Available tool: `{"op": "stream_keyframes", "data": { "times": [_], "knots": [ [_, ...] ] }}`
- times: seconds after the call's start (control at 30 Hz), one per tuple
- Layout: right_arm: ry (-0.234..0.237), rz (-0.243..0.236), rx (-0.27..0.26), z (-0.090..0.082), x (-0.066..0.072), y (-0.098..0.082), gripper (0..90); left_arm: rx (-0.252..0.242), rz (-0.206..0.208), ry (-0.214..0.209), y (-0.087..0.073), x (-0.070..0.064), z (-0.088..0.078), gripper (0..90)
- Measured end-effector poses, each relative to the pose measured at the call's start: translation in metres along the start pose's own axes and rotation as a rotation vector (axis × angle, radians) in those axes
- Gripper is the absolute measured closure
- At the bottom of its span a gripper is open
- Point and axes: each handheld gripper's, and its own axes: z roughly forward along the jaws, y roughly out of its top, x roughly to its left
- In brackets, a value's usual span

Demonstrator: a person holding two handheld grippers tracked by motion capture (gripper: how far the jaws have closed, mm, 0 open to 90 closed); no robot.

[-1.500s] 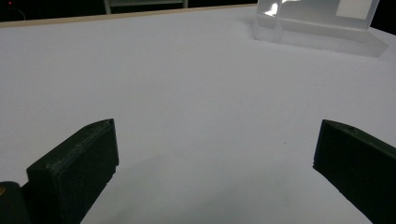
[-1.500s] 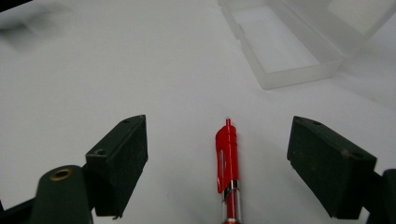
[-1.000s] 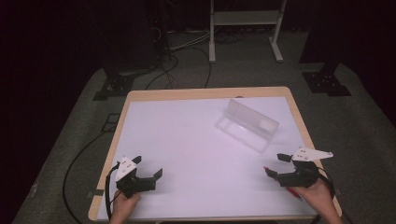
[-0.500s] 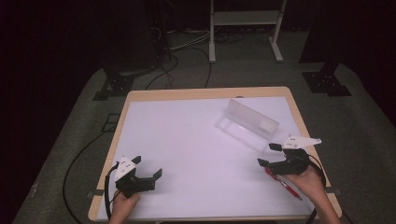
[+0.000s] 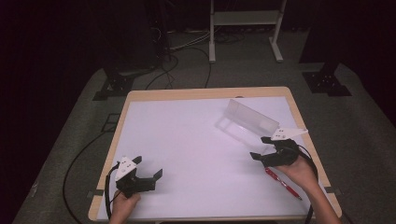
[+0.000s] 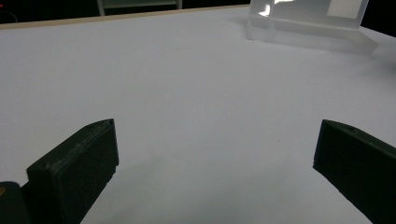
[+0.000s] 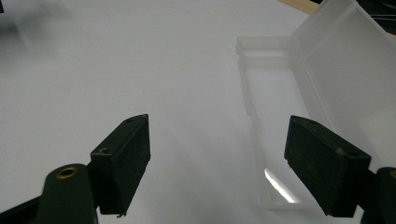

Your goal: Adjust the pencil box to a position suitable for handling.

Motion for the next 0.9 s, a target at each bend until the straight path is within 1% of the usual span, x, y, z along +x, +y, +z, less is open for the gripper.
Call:
{"op": "stream_keyframes", "data": {
  "times": [0.07,0.13,0.2,0.3,0.47,0.53,0.57,0.6,0.83,0.9],
  "knots": [
    [0.000,-0.005,-0.001,0.002,0.000,0.002,22.1,0.000,0.000,0.000,0.000,0.000,0.000,0.0],
    [-0.003,-0.019,0.014,0.008,-0.002,0.008,22.2,-0.003,0.000,0.000,0.000,0.000,0.000,0.0],
    [-0.003,-0.020,0.018,0.010,-0.003,0.010,22.3,-0.002,0.000,0.000,0.000,0.000,0.000,0.0],
    [0.004,-0.022,0.025,0.019,-0.005,0.016,23.3,-0.002,0.004,-0.001,0.000,0.000,0.000,0.0],
    [0.004,-0.034,0.051,0.029,-0.008,0.024,23.4,-0.003,-0.001,0.000,0.000,0.000,0.000,0.0],
    [0.005,-0.033,0.051,0.033,-0.009,0.026,23.4,-0.002,-0.003,0.000,0.000,0.000,0.000,0.0],
    [0.005,-0.033,0.051,0.033,-0.009,0.026,23.4,-0.002,-0.003,0.000,0.000,0.000,0.000,0.0],
    [0.004,-0.040,0.056,0.036,-0.010,0.028,24.2,-0.002,0.000,-0.001,0.000,0.000,-0.001,0.0],
    [0.003,-0.034,0.077,0.047,-0.015,0.031,27.0,-0.002,0.001,-0.001,0.000,0.000,0.000,0.0],
    [0.004,-0.038,0.085,0.054,-0.017,0.031,28.3,-0.002,0.001,-0.001,0.000,0.000,0.000,0.0]
  ]
}}
